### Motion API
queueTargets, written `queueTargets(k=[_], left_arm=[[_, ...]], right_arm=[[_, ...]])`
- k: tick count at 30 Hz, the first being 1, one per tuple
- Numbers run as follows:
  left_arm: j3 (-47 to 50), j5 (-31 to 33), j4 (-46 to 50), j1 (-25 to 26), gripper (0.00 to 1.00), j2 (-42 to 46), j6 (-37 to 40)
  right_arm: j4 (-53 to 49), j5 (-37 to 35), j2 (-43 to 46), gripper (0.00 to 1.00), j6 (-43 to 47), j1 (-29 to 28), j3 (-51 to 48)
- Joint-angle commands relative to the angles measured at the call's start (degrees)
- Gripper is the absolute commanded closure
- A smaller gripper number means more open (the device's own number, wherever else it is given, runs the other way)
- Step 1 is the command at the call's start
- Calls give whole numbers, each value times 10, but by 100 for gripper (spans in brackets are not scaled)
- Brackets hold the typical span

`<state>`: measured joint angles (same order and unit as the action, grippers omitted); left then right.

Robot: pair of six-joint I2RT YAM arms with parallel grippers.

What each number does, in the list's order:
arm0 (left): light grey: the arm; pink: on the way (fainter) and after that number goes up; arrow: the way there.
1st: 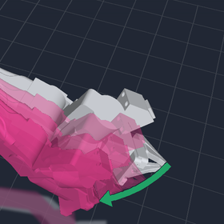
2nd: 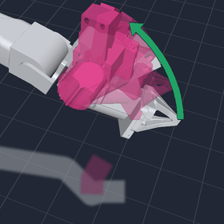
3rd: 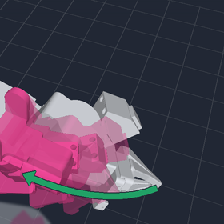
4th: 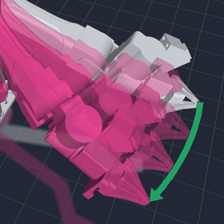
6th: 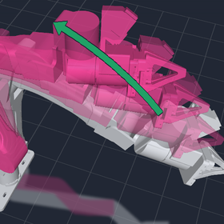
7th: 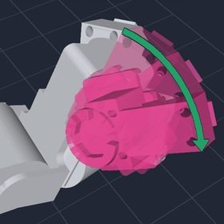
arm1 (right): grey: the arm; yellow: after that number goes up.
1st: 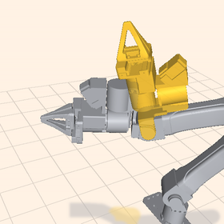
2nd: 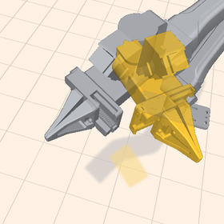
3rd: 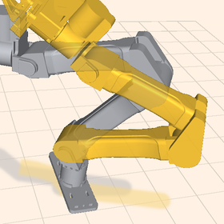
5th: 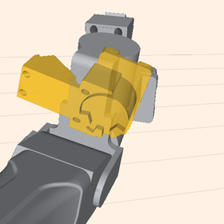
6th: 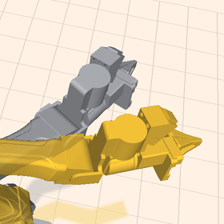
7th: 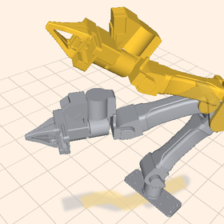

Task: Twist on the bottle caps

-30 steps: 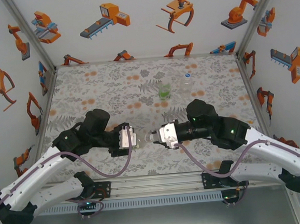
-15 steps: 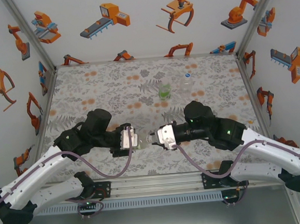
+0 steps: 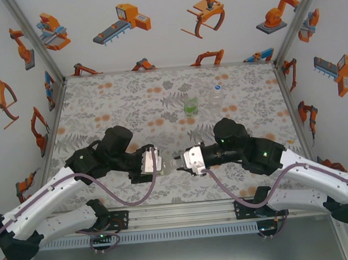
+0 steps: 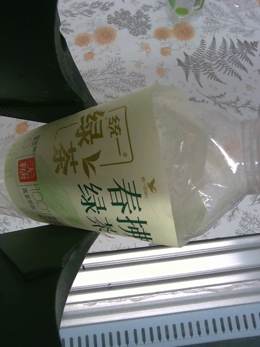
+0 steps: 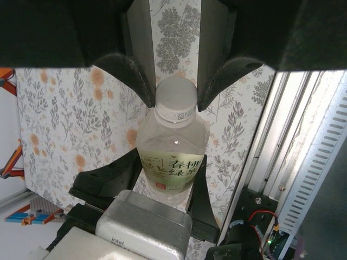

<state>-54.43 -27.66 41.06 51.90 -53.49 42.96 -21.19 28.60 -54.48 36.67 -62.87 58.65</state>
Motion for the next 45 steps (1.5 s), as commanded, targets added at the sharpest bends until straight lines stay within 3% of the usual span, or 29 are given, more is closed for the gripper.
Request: queueTargets(k=[1,12,19,25,33,40,45], left_arm=[[-30,-58,-41,8,100,-2,7],[-45,-122,-42,8,100,-11,3],[-65,-146,-24,8,100,-29,1],[-81,-160,-11,8,100,-49,3],[-82,-140,-12,8,100,-43,1],[-62,-120,-44,8,100,-23,2],[-50,-114,-58,8,100,-8,2]], right_arm=[[8,27,-2,100,20,-5,-6],[-25,63,6,100,121,-10,-5],[-117,89,-12,100,177,-12,40],[-122,114,-25,100,184,-12,44],[-95,80,-24,100,130,-17,29],[91,43,25,100,-18,-17,-64],[130,27,57,100,-56,-18,-98]])
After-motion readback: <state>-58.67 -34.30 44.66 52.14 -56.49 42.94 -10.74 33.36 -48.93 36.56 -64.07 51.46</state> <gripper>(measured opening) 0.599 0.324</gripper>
